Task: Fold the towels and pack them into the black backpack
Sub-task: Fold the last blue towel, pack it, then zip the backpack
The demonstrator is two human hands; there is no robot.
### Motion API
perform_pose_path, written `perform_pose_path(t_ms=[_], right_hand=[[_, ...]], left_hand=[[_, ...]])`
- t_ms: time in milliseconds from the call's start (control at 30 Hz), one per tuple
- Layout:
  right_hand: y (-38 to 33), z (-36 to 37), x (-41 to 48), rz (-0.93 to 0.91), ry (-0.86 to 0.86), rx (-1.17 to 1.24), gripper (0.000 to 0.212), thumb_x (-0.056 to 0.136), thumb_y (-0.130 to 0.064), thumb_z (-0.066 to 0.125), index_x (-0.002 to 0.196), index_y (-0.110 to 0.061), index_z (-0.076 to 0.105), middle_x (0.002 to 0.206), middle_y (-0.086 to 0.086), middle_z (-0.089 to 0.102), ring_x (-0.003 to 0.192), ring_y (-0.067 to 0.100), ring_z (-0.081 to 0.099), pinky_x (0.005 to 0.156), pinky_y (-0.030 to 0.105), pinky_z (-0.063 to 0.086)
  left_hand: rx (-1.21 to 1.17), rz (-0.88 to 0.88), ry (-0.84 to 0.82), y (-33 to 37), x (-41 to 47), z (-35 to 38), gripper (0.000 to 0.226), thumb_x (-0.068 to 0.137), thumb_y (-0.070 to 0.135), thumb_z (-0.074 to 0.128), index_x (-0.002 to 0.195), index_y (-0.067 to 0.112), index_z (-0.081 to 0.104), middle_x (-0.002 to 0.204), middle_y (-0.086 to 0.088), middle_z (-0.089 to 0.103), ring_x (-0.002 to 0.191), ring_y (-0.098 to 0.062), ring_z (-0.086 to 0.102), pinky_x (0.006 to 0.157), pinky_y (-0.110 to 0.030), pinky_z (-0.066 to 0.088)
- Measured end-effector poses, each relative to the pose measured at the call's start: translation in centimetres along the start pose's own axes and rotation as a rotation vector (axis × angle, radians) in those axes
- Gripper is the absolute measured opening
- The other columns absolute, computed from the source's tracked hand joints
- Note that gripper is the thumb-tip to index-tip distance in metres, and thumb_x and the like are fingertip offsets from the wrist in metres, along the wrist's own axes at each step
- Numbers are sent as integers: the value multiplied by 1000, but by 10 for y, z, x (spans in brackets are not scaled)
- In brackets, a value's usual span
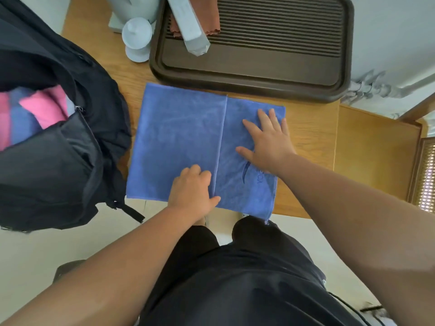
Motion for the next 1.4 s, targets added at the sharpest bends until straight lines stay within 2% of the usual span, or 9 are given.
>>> perform_pose_path(t_ms=[100,267,400,600,700,833,1067,1233,1400], right_hand=[[-34,-16,5,-127,61,57,70,95,-65,45,154,-30,33,164,6,20,154,30,4,123,51,8],[-54,-5,29,-51,-122,195,85,86,-68,58,156,-29,29,167,6,11,155,30,-2,123,50,12],[-61,-7,40,-28,-115,119,87,82,-68,64,153,-29,32,166,4,11,154,31,-2,121,52,13],[-70,-10,46,-19,-75,116,88,81,-54,73,152,-22,33,162,-4,20,150,27,14,116,49,23],[-71,-11,46,-14,-43,118,81,83,-45,71,150,-21,35,159,-8,23,145,25,22,112,47,26],[-72,-14,43,-14,-7,135,70,85,-32,66,147,-21,37,158,-11,24,140,25,27,109,45,27],[-77,-19,37,-37,-6,221,69,87,-33,65,149,-19,36,158,-11,23,137,27,33,105,48,33],[-81,-18,32,-71,-56,406,67,87,-31,70,142,-6,41,159,-7,20,130,22,46,101,45,47],[-83,-13,29,-113,-80,284,83,81,-36,77,147,-8,37,158,-6,18,131,23,43,98,44,50]], left_hand=[[11,-48,16,-2,-6,5,46,80,59,69,84,22,42,93,1,49,91,-22,51,78,-40,50],[-124,-95,2,-8,-8,16,35,85,45,68,80,18,46,89,0,49,88,-22,48,72,-40,51],[-71,-74,17,-9,-7,14,23,84,34,63,80,17,47,86,1,47,83,-22,48,65,-35,44],[4,-37,-55,-2,-4,16,30,79,38,65,84,21,41,89,4,42,85,-19,46,67,-34,41],[-17,-10,-91,-5,0,15,26,80,29,65,84,20,41,90,4,41,91,-22,51,68,-33,39],[-58,17,-49,-9,1,8,16,80,26,59,79,19,45,84,4,49,80,-21,50,63,-32,36],[-221,-25,-44,-27,-2,-3,21,76,21,62,66,19,43,66,4,49,64,-20,48,51,-28,30],[-336,-38,-120,-33,-6,0,16,81,16,66,69,20,57,72,5,64,72,-18,60,60,-32,49],[-340,-53,-149,-36,-6,13,16,89,18,67,74,22,64,77,9,67,78,-15,62,68,-32,53]])
Point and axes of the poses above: each hand's wrist, its own x-axis towards the middle knuckle, its own z-axis out of the palm, y = z × x, the point moved 10 cm from there along x, towards the middle knuckle
